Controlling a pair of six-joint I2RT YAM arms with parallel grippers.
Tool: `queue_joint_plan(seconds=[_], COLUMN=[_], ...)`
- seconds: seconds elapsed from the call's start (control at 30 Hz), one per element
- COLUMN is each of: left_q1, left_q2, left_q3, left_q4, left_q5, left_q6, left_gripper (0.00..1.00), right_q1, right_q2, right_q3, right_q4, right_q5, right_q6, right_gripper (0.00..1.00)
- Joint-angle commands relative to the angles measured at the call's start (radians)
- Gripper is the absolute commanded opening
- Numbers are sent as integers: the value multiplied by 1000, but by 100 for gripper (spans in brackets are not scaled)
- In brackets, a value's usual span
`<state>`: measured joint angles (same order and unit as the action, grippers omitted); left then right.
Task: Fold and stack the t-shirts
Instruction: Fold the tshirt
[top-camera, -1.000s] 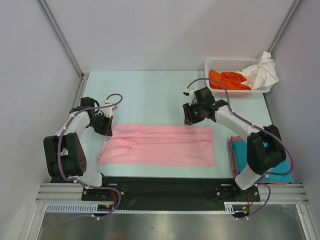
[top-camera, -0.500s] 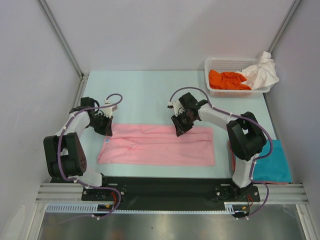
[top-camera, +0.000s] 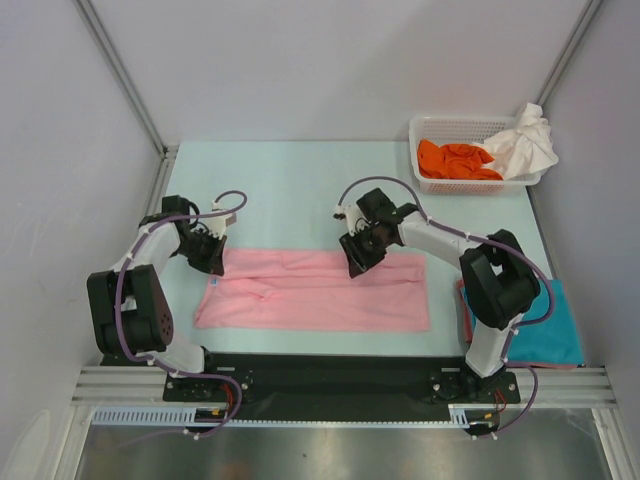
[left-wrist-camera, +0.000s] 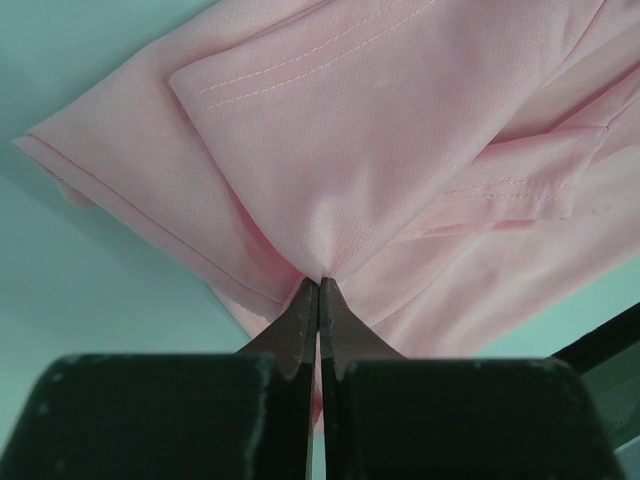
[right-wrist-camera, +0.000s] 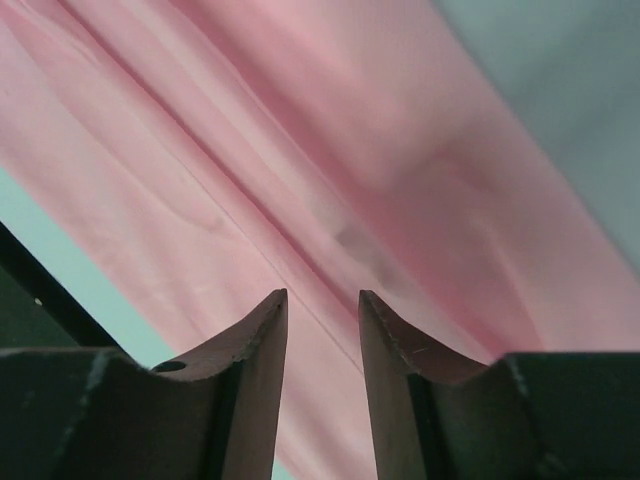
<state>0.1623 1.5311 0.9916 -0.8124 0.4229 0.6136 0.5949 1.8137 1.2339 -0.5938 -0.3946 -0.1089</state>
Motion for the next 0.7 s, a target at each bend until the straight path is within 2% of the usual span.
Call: queue_joint_plan(seconds=[0.0, 0.17, 0.27, 0.3, 0.5, 0.67], left_q1=[6, 5, 8, 6, 6, 8], left_q2=[1, 1, 6, 9, 12, 15], left_q3=[25, 25, 22, 21, 19, 28], left_q4=[-11, -1, 2, -1, -4, -13], left_q5=[14, 13, 20, 22, 19, 19], left_q6=[35, 31, 28, 32, 35, 37], left_gripper=[0, 0, 0, 0, 0, 0], right_q1=[0, -26, -26, -27, -26, -17], right_q2=[-19, 82, 133, 144, 153, 116], right_q3=[100, 147, 179, 193, 187, 112], right_q4=[45, 20, 14, 3, -35, -40], right_q5=[49, 88, 108, 108, 31, -23], right_q6=[-11, 0, 9, 12, 11, 8], right_gripper=[41, 40, 35, 30, 13, 7])
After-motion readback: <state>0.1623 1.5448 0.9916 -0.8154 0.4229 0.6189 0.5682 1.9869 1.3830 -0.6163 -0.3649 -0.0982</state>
